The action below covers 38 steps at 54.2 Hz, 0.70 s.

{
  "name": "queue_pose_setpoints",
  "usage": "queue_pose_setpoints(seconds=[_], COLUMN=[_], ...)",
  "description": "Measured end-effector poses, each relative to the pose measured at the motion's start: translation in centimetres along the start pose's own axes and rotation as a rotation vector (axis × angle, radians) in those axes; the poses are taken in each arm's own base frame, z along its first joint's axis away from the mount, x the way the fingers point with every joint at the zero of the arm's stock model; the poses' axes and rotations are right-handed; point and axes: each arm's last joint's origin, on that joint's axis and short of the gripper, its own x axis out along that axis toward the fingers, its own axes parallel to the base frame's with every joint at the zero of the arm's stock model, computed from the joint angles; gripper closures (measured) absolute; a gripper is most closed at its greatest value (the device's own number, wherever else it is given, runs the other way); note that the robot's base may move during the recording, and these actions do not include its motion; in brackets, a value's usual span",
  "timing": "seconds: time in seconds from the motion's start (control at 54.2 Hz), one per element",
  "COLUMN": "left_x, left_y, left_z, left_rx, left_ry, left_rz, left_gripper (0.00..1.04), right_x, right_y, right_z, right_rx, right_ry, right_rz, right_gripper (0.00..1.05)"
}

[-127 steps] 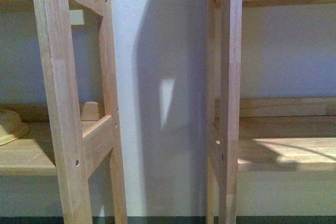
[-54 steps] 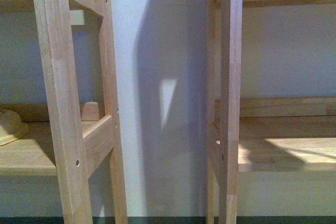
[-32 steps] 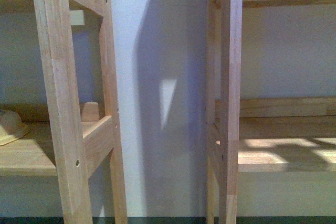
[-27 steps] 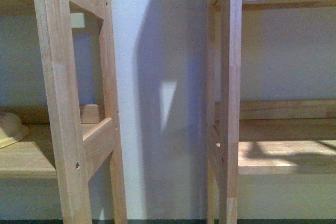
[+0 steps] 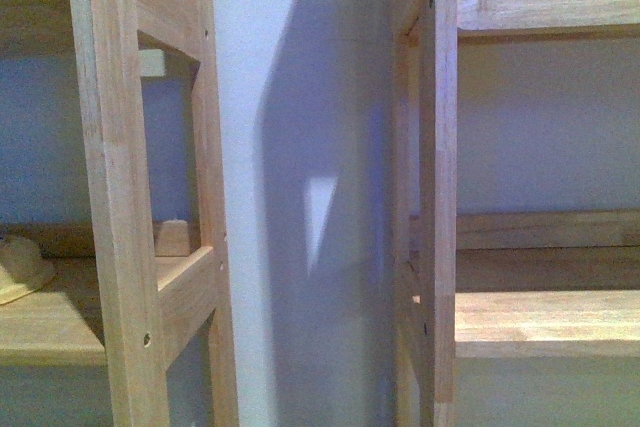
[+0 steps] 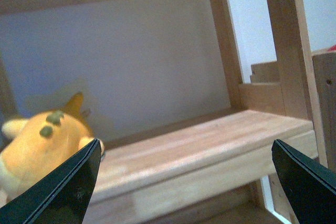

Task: Put away toys

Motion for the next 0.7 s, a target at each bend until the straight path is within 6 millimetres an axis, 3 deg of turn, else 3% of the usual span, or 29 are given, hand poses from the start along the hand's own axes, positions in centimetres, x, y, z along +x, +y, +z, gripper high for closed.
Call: queue_pose_setpoints(seconds=[0.203,0.59,0.701], left_x=[0.0,0.0,0.0], left_y=[0.0,0.0,0.0], left_z=[0.0,0.0,0.0], left_rx=[0.0,0.0,0.0], left_ry=[0.0,0.0,0.0], left_rz=[0.0,0.0,0.0], left_gripper=[0.06,0.06,0.06], right_x=[-3.7,-9.8,-10.5], right_y=[-0.9,-0.7,-0.5], right_z=[-4.2,-16.7,-18.9], right_rx=[0.01,0.073,0.084], right_ry=[0.08,0.359,0.427], right_rz=[0.038,0.126,0.148], right_gripper=[0.06,0.06,0.06])
